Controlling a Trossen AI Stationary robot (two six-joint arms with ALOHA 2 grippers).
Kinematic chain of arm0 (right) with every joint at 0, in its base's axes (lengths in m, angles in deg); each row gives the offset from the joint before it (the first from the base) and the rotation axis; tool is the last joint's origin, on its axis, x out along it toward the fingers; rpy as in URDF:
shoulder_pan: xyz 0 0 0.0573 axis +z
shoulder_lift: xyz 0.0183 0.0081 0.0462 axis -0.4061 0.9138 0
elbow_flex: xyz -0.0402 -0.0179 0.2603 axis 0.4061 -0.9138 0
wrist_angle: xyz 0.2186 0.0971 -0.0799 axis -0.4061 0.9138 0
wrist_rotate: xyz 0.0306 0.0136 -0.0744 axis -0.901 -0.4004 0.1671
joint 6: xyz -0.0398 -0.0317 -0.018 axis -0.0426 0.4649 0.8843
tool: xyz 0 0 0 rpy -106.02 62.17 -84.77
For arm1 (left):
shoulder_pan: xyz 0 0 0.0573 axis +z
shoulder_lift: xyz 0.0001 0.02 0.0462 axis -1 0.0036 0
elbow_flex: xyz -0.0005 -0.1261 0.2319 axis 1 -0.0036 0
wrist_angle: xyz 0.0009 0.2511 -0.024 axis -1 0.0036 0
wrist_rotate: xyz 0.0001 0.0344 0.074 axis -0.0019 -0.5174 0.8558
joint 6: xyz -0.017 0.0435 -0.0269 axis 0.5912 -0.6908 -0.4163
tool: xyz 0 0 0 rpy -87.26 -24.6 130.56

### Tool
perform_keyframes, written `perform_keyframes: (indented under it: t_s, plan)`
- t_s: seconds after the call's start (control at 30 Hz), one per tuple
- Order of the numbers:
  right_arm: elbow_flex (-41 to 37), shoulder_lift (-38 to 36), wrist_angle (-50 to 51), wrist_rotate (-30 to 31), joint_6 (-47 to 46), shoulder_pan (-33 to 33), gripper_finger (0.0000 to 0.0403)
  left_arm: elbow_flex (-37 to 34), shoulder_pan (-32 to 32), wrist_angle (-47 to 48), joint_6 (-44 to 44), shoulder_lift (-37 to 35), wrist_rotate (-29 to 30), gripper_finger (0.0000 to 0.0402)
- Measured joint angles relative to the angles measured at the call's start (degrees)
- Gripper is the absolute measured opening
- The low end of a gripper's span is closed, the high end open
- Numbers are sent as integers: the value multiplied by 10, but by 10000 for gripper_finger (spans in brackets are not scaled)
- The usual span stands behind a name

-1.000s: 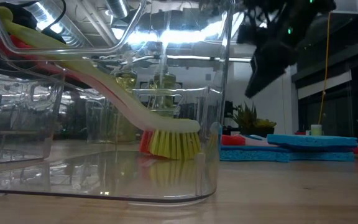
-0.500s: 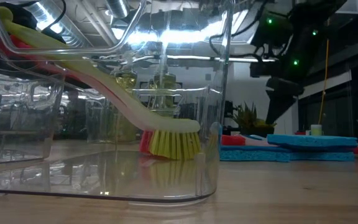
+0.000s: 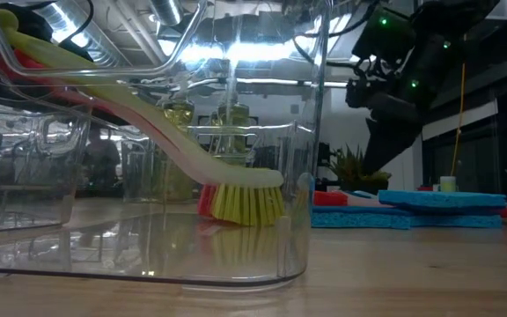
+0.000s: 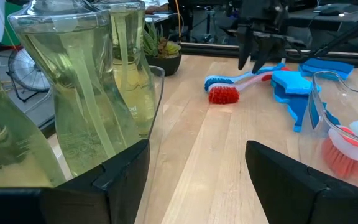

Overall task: Pick & Place Kitchen Sink Supplies
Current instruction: Put the orange dish brush into the right transparent bin

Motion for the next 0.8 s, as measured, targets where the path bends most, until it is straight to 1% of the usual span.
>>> perform_keyframes:
  t_s: [0.13, 0.53, 0.6, 0.73, 0.8]
  plan:
    - [0, 27, -1, 10, 12, 12, 150, 0, 0, 0, 0, 0, 0, 260]
    - [1, 122, -26, 27, 27, 12, 145, 0, 0, 0, 0, 0, 0, 260]
    - [1, 125, -30, 26, 29, 12, 127, 0, 0, 0, 0, 0, 0, 260]
    - [1, 114, -36, 20, 41, 13, 48, 0, 0, 0, 0, 0, 0, 260]
    - [1, 100, -42, 21, 57, 12, 49, 0, 0, 0, 0, 0, 0, 260]
